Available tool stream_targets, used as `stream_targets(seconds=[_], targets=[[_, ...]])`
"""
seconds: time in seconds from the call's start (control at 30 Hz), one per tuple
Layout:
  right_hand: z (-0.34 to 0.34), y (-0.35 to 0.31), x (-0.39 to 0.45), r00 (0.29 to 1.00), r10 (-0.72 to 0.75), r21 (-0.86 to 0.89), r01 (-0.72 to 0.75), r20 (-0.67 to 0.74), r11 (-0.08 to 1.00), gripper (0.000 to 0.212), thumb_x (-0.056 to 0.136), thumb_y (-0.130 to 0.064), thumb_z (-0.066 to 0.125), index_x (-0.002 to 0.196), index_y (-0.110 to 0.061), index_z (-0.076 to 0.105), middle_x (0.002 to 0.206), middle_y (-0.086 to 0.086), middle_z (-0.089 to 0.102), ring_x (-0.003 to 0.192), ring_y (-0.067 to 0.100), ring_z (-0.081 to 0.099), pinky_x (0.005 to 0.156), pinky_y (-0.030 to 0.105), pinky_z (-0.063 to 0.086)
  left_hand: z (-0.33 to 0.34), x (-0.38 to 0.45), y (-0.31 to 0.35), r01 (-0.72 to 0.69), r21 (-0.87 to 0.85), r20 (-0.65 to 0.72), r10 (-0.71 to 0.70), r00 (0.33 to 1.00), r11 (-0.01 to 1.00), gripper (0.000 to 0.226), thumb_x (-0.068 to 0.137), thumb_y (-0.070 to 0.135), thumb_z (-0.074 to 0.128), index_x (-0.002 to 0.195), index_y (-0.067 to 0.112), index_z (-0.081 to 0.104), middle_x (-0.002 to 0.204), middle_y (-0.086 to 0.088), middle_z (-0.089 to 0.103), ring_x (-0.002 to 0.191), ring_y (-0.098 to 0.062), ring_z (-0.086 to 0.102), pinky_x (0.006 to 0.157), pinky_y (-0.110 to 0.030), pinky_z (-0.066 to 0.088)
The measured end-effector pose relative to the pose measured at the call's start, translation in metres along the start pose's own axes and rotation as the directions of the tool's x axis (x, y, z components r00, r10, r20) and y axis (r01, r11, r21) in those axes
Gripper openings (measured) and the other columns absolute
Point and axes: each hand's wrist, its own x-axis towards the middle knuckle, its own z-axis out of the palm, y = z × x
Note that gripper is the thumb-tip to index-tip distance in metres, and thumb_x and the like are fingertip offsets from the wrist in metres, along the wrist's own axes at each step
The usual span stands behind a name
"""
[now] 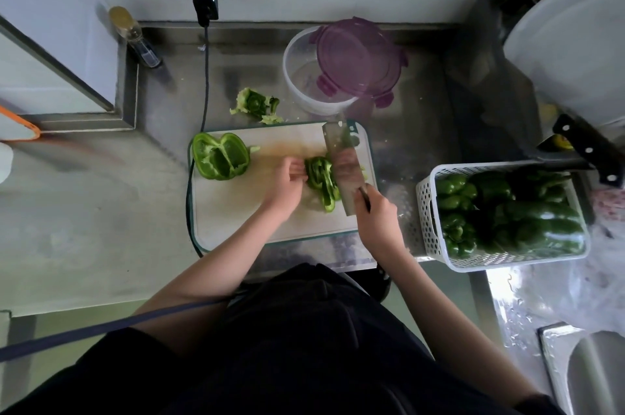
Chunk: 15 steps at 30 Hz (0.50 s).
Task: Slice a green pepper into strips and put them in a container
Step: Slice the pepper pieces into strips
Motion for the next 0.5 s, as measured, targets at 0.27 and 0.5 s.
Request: stream_targets(seconds=[0.27, 0.5], targets=[[0.0, 0.002, 0.001, 0.994, 0.03, 0.052, -0.025, -0.102, 0.998, 0.027, 0.101, -0.029, 0.037, 0.081, -0.014, 0.048, 0.066, 0.001, 0.052, 0.054, 0.015, 0.044, 0.046, 0.027, 0.031, 0.002, 0.0, -0.001, 0.103, -0.045, 0.136, -0.096, 0.986, 0.994, 0.039, 0.088, -0.008, 0.044, 0.124, 0.007, 0.046, 0.113, -0.006, 0.055, 0.109, -0.023, 0.054, 0.101, -0.043, 0.043], [-0.008, 0.021, 0.007, 0.973, 0.08, 0.003, -0.081, -0.216, 0.997, 0.028, 0.1, -0.032, 0.037, 0.088, -0.011, 0.049, 0.071, 0.007, 0.058, 0.061, 0.026, 0.055, 0.052, 0.033, 0.04, 0.0, -0.002, -0.011, 0.114, 0.046, 0.003, -0.114, 0.993, 0.992, 0.029, 0.09, -0.002, 0.044, 0.111, 0.016, 0.053, 0.104, -0.003, 0.061, 0.102, -0.026, 0.06, 0.094, -0.048, 0.048]])
